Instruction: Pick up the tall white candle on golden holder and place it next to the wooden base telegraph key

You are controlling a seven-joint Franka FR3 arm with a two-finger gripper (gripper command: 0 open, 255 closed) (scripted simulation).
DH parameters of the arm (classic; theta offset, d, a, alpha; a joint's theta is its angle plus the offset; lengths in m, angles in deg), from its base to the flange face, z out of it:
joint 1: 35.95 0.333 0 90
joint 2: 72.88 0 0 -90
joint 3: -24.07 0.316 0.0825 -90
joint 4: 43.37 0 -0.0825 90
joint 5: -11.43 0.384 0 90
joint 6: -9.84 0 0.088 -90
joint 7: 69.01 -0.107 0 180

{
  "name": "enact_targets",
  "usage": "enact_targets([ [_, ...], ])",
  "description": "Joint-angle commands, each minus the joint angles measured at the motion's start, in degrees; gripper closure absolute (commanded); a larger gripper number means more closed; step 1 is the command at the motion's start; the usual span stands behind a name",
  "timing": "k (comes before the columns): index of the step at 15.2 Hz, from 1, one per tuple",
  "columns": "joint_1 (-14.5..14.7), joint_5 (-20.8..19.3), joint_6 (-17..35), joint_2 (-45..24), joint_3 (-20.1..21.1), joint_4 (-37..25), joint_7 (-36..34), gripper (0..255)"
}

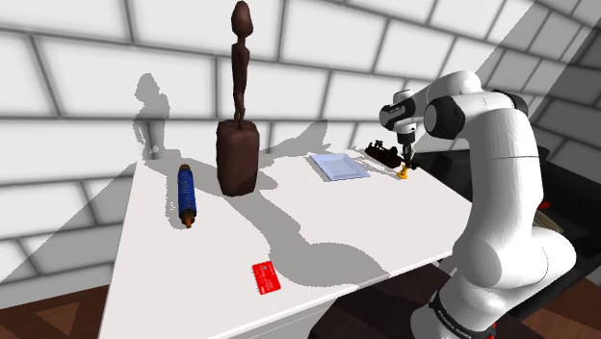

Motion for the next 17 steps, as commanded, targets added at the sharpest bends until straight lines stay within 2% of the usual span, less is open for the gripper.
enact_targets([
  [1, 0.01, -0.01, 0.06, 0.01, 0.00, 0.07, -0.02, 255],
  [4, 0.01, 0.00, 0.05, 0.01, 0.00, 0.06, -0.02, 255],
  [5, 0.01, 0.00, 0.05, 0.01, 0.00, 0.06, -0.02, 0],
  [10, 0.01, 0.00, 0.05, 0.01, 0.00, 0.06, -0.02, 0],
  [14, 0.84, 0.25, -6.87, 0.38, 0.16, -6.29, 0.35, 0],
  [17, 0.84, 0.25, -6.87, 0.38, 0.16, -6.28, 0.35, 0],
])
